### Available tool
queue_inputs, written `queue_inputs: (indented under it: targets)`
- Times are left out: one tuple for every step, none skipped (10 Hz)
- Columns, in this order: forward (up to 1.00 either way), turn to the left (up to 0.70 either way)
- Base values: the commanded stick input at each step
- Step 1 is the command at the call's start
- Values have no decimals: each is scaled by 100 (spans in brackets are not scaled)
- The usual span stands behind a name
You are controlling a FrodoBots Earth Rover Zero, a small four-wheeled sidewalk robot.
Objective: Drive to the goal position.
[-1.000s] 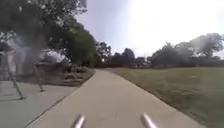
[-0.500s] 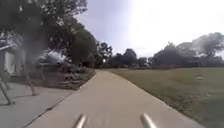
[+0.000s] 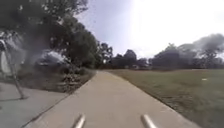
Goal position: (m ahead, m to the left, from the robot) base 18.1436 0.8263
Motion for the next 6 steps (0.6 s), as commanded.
queue_inputs:
  targets:
    - [70, 0]
    - [70, 0]
    - [70, 0]
    - [70, 0]
    - [70, 0]
    - [70, 0]
